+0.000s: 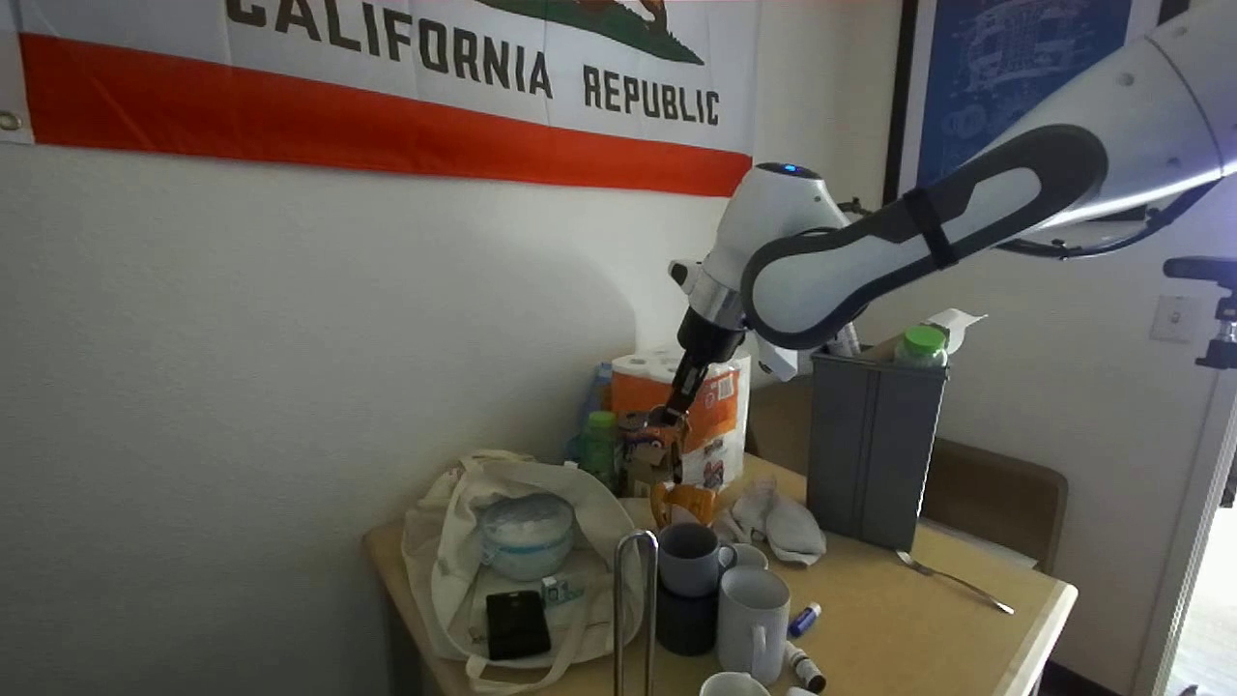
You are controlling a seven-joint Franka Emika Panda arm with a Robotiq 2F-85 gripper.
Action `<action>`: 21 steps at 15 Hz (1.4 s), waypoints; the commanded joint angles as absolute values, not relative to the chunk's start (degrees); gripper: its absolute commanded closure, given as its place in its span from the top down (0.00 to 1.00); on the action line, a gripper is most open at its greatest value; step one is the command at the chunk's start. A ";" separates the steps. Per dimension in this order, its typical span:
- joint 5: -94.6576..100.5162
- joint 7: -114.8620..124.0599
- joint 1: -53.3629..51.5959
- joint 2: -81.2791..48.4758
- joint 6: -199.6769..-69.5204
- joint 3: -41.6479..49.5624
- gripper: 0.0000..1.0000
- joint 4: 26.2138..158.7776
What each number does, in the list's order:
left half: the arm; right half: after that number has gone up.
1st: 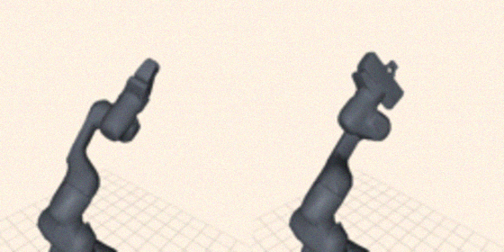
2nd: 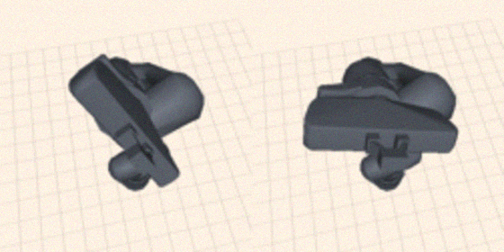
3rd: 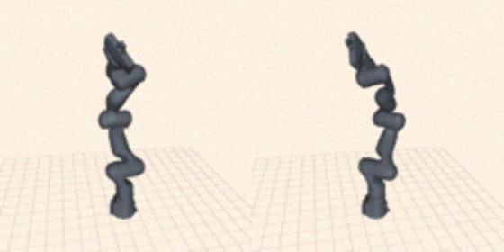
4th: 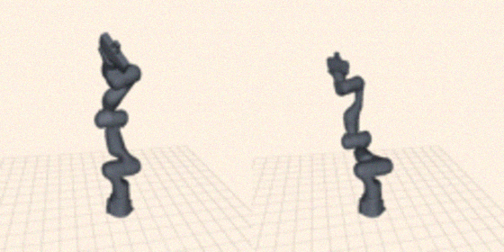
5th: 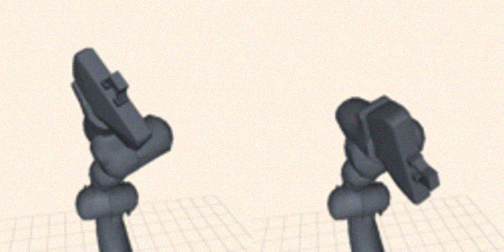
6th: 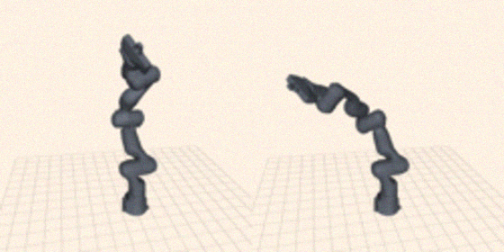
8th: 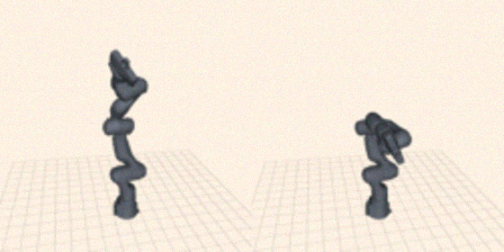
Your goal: Pick an object from the table and put it in the basket
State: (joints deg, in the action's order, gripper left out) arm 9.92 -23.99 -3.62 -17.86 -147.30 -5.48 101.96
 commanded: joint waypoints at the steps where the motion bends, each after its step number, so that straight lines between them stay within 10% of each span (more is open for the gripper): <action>1: 12.05 -23.06 -5.14 -23.28 -151.23 -5.85 0.05 95.82; 16: 9.96 -28.79 -4.36 -58.90 -150.92 -9.51 0.05 57.60; 17: 9.85 -29.36 -4.29 -59.86 -150.51 -9.84 0.45 56.24; 21: 9.71 -29.42 -4.74 -62.19 -148.43 -9.98 0.66 51.72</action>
State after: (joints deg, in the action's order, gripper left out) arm 10.58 -27.30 -4.80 -60.08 -151.88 -9.04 57.25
